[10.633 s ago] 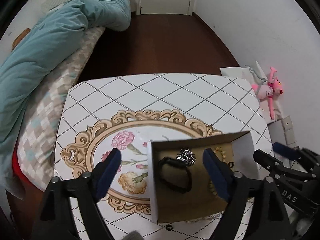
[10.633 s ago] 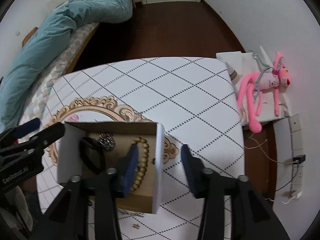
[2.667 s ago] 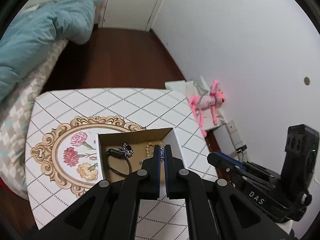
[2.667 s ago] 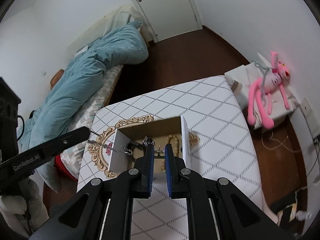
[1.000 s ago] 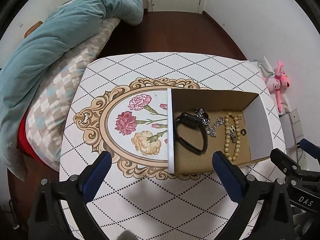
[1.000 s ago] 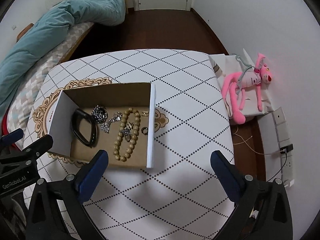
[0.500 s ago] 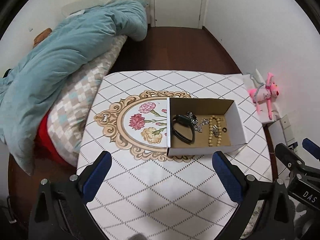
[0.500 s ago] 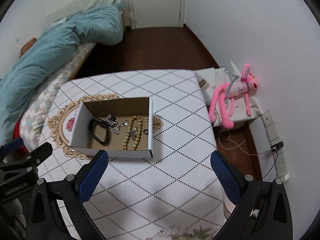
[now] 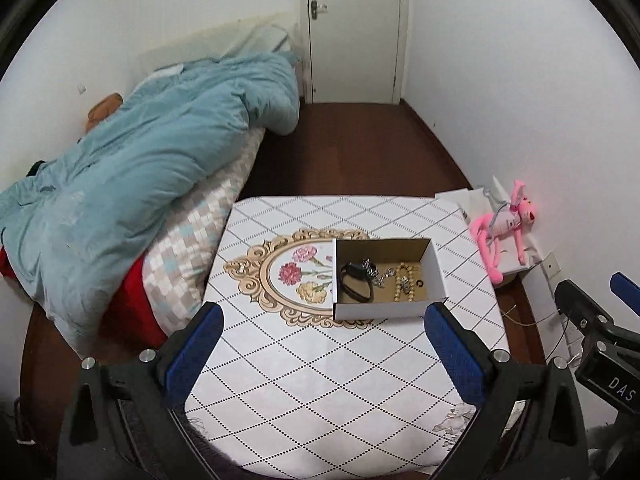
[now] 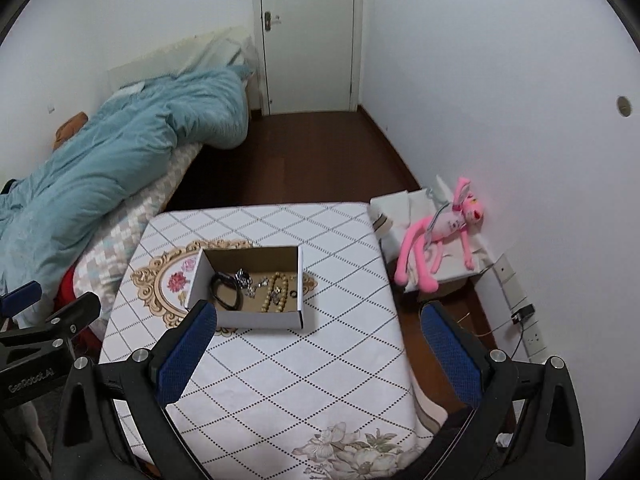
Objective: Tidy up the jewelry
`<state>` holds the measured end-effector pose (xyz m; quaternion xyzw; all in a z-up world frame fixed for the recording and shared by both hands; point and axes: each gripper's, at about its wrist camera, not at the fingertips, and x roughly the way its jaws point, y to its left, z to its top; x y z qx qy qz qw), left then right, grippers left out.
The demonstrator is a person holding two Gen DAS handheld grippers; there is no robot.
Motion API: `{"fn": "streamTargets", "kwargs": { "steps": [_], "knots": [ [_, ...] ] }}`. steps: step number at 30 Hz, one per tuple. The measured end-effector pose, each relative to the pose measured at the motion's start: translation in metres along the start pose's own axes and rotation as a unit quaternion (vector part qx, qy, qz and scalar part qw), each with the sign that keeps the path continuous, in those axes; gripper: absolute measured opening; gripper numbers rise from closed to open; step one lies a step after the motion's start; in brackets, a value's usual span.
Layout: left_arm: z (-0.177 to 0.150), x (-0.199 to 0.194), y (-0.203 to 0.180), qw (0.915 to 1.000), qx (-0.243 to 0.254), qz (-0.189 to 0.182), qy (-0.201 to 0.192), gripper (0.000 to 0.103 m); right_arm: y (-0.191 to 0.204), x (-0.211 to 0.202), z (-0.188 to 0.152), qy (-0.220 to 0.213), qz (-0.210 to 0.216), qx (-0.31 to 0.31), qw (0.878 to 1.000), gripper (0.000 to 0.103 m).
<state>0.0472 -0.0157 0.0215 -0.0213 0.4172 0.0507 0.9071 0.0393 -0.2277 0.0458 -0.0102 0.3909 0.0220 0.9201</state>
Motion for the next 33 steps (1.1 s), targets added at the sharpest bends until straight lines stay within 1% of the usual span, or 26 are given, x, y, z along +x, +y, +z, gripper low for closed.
{"fn": "streamTargets", "kwargs": {
  "steps": [4,9,16,19,24,27,33],
  "knots": [
    [0.001,-0.017,0.0,0.9999,-0.003,-0.006,-0.01,0.103,-0.001,-0.024,0.005,-0.02,-0.005,0.0,1.0,0.103],
    [0.002,-0.031,-0.001,0.9998,-0.001,-0.014,-0.014,0.103,0.0,-0.051,0.009,-0.037,-0.011,-0.005,0.999,0.103],
    [0.005,-0.041,-0.002,0.9997,-0.001,-0.017,-0.017,0.103,0.0,-0.066,0.01,-0.039,-0.007,-0.001,0.999,0.103],
    [0.007,-0.04,0.0,0.9998,-0.004,-0.017,-0.012,0.103,0.001,-0.064,0.012,-0.034,-0.004,0.001,0.999,0.103],
    [0.015,-0.026,-0.003,0.9998,-0.006,-0.017,0.011,0.103,0.001,-0.054,0.017,-0.024,-0.004,0.003,1.0,0.103],
    [0.02,-0.017,-0.005,0.9998,-0.004,-0.013,0.016,0.103,0.002,-0.043,0.023,-0.018,-0.007,0.003,1.0,0.103],
    [0.03,0.01,-0.007,0.9991,-0.005,-0.005,0.042,0.103,0.002,-0.014,0.035,0.001,-0.012,0.004,1.0,0.103]
  ]
}}
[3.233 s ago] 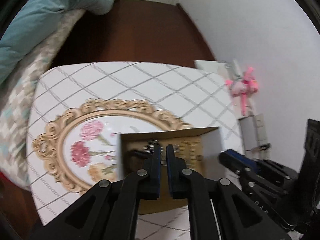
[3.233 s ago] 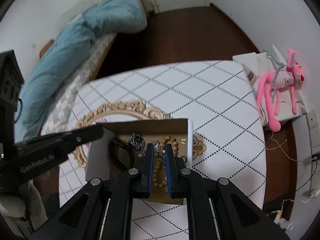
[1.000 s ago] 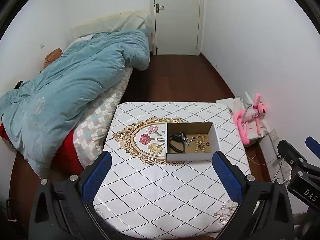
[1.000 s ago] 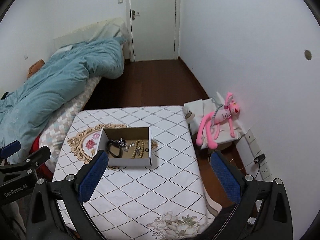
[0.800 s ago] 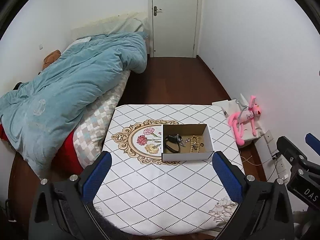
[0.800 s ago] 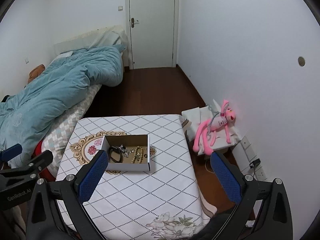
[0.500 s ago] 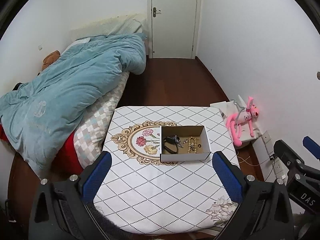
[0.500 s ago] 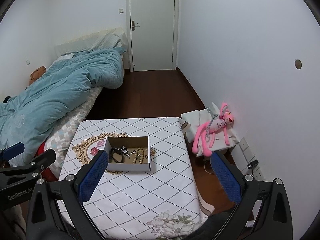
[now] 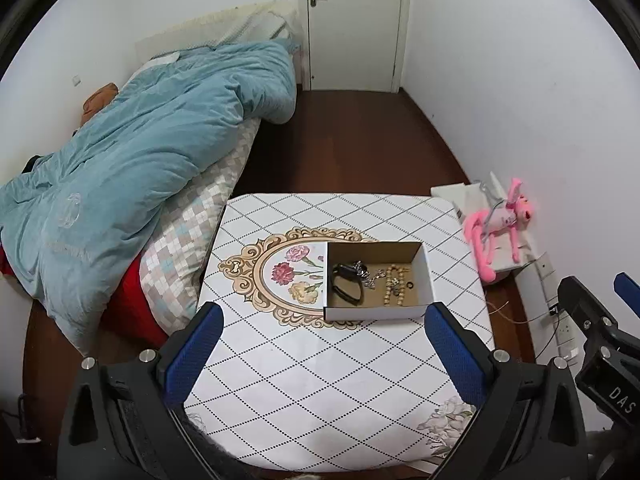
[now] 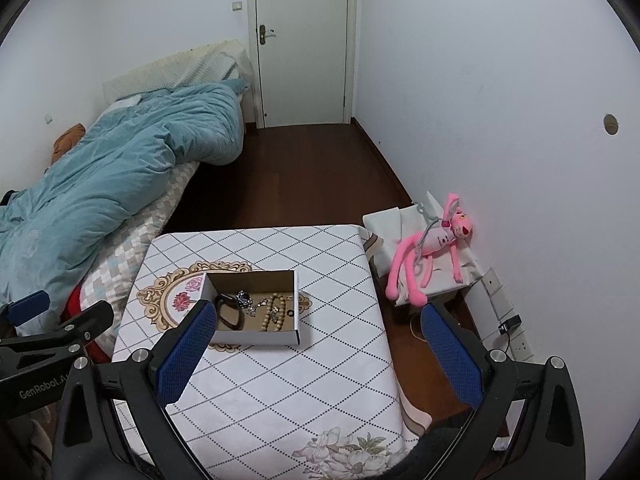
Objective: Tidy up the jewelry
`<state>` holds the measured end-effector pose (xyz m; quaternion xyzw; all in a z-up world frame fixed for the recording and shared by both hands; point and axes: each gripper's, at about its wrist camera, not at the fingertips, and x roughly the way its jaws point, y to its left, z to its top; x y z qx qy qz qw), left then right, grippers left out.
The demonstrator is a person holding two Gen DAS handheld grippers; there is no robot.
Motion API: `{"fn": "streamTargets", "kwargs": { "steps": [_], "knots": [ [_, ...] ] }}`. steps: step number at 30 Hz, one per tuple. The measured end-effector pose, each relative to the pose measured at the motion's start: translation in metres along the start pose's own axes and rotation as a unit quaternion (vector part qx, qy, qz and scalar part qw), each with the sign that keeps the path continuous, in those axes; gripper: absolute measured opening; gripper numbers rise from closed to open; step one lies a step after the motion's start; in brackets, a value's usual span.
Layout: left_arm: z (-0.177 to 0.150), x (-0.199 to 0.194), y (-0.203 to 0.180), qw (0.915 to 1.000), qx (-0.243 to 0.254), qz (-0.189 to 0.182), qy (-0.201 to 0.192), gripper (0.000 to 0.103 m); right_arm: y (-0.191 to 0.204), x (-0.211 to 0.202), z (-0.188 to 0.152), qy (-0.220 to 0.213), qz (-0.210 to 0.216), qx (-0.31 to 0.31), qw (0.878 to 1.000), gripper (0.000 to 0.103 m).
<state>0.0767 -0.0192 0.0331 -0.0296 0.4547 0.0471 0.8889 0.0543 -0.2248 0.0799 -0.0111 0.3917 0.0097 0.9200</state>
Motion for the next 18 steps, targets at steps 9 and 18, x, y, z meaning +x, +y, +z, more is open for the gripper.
{"fn": "streamTargets", "kwargs": {
  "steps": [9,18],
  "knots": [
    [0.005,0.029,-0.004,0.9995,0.0,0.009,0.029,0.103,0.002,0.047,0.002,0.041,-0.004,-0.009,0.999,0.103],
    [0.004,0.038,-0.006,0.999,0.0,0.006,0.043,0.103,0.002,0.059,0.0,0.056,-0.006,-0.016,0.998,0.103]
  ]
}}
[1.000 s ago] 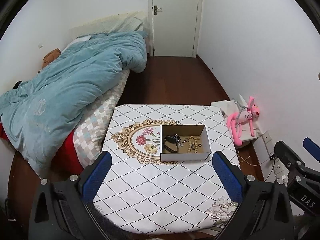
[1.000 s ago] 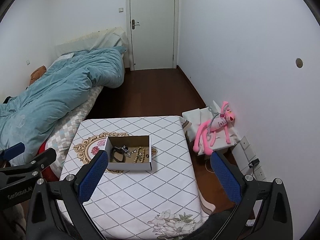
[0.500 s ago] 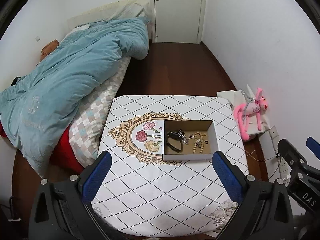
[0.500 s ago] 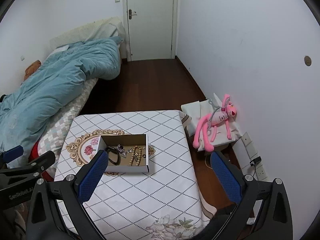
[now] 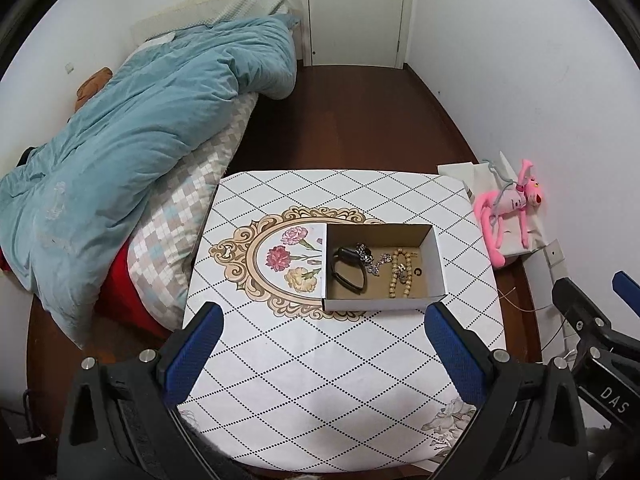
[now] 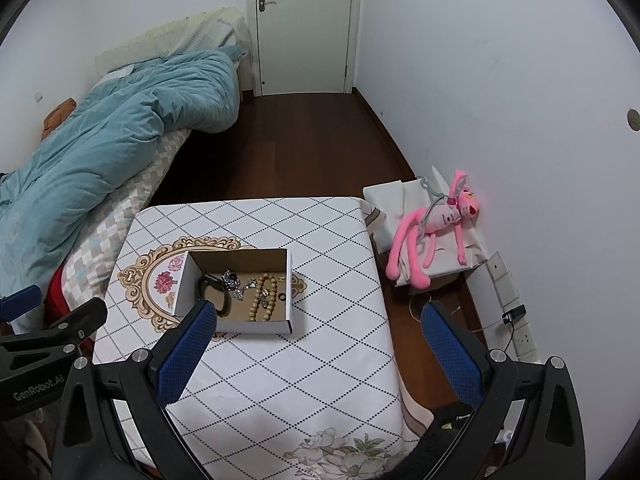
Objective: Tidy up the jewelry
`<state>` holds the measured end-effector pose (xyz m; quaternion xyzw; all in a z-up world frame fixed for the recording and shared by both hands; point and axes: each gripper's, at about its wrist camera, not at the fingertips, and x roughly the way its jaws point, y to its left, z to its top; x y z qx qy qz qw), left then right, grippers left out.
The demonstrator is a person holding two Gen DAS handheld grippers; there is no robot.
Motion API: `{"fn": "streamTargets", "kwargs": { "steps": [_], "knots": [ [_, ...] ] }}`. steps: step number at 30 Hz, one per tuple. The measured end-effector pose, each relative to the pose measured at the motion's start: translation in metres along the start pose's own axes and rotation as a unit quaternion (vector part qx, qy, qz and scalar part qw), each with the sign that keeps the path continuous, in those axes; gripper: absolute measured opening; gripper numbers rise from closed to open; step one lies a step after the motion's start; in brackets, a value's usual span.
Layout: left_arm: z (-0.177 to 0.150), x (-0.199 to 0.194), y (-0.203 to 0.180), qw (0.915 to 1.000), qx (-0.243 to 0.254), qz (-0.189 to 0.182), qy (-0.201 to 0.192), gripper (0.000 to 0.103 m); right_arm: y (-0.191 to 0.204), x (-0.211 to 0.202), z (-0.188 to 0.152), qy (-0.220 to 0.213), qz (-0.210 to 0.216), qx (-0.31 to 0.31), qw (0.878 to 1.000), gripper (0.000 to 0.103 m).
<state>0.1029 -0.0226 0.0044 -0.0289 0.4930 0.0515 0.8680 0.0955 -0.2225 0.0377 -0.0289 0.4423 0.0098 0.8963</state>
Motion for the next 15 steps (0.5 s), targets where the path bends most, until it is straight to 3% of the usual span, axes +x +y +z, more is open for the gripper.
{"fn": "streamTargets", "kwargs": {
  "steps": [15],
  "knots": [
    [-0.0015,0.0018,0.0042,1.0,-0.002,0.007,0.001,0.103,0.0023,0.002,-0.0001,0.009,0.006,-0.006,1.0,0.103]
  ]
}}
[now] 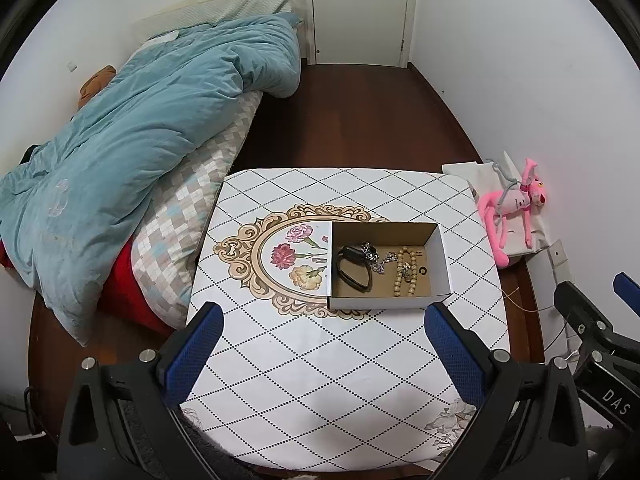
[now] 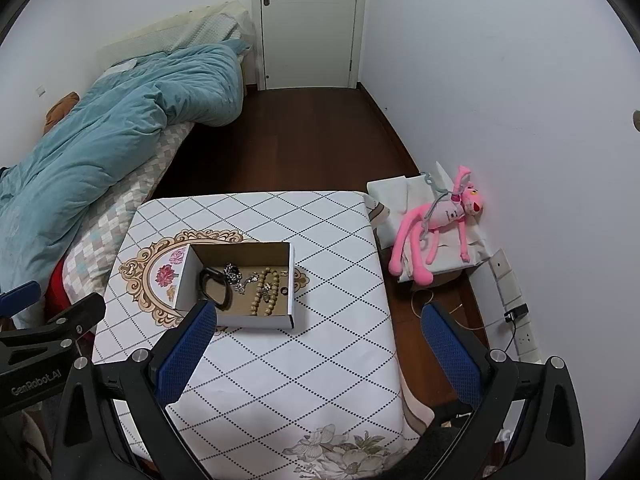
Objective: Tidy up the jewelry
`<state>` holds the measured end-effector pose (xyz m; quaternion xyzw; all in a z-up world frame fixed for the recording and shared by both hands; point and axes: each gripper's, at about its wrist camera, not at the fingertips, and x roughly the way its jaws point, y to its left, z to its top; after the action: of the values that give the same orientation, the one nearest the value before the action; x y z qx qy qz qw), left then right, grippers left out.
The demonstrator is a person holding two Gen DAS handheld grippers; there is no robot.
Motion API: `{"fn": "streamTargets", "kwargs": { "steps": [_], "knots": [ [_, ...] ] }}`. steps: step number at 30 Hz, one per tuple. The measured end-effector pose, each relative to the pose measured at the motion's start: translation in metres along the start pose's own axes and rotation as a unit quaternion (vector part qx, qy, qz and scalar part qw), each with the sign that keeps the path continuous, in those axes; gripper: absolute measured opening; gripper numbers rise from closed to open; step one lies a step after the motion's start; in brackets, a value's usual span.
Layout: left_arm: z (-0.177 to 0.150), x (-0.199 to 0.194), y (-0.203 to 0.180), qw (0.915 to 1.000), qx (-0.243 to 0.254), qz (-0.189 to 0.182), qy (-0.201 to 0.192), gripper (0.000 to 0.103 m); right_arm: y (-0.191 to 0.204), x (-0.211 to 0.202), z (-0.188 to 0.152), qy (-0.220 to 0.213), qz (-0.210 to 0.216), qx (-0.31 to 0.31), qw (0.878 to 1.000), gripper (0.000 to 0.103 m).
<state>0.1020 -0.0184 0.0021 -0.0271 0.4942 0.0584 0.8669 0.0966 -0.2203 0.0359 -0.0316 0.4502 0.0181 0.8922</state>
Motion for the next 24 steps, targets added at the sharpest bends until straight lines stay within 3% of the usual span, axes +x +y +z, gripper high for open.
{"fn": "streamTargets", "kwargs": {
  "steps": [24],
  "knots": [
    [-0.0045,0.0024,0.0051,1.0,-0.001,0.0,0.0,0.103,0.0046,0.0057,-0.0026,0.01,0.007,-0.007,1.0,0.103]
  ]
}}
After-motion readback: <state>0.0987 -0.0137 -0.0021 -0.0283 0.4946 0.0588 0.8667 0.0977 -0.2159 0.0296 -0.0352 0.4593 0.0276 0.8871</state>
